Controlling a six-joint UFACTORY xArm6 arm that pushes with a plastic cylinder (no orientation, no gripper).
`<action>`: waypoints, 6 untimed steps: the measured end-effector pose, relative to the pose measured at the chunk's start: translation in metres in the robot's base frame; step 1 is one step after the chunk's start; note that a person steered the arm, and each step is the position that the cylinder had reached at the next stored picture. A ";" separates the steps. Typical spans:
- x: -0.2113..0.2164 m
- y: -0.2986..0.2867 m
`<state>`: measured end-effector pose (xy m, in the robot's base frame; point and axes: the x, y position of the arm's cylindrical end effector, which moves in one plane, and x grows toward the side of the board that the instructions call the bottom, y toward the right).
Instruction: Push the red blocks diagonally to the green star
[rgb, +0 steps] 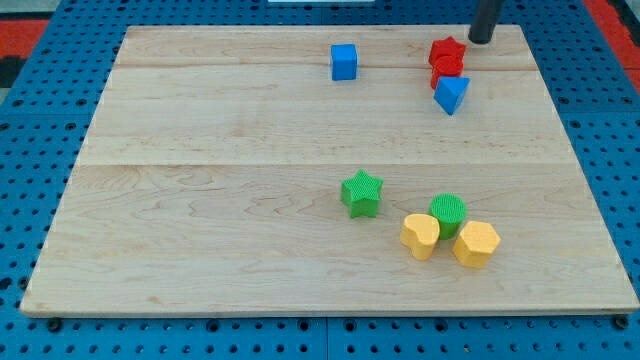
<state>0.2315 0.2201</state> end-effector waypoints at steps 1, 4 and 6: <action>0.022 -0.071; 0.033 -0.035; 0.046 -0.164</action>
